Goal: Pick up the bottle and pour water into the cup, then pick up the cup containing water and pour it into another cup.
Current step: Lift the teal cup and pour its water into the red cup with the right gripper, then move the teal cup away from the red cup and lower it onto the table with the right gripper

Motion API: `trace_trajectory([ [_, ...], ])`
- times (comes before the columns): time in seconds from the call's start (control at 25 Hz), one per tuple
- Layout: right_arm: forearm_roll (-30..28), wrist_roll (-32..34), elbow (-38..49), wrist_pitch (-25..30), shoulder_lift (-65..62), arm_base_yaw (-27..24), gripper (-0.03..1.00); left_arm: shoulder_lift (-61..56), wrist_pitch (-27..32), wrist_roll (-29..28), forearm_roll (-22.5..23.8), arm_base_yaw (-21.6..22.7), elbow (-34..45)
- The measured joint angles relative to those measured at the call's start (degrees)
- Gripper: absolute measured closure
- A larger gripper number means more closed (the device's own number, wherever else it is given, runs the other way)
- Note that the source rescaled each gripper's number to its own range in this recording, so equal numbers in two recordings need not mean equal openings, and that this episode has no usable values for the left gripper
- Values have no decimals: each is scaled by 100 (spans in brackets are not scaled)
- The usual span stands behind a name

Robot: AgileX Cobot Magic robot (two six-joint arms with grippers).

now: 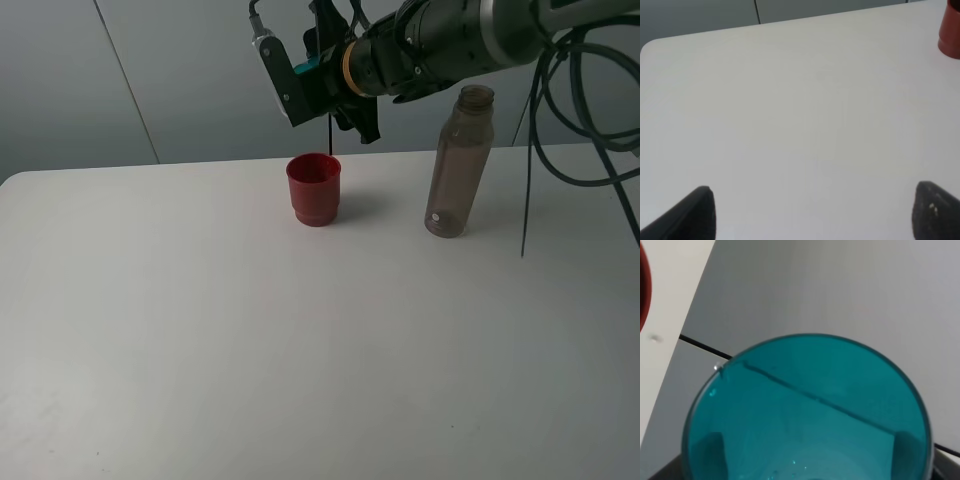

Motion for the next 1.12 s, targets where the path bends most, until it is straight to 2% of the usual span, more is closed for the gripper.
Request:
trace_trajectory([
  [0.08,619,55,0,-128,-155,0,78,0,0,0,0,0,0],
  [0.28,3264,99,232,-855,-812,0,78,0,0,0,0,0,0],
  [0.44,4842,78,1135,-1944,-1394,0,78,0,0,0,0,0,0],
  [0.56,5775,-62,1998,-2613,-1618,-14,78,0,0,0,0,0,0],
  [0.72,6528,-200,3062,-3665,-1639,-288,78,0,0,0,0,0,0],
  [0.92,6664,-213,4045,-5048,-1639,-688,78,0,0,0,0,0,0],
  [1.12,6813,-213,4366,-5423,-1436,-1011,78,0,0,0,0,0,0],
])
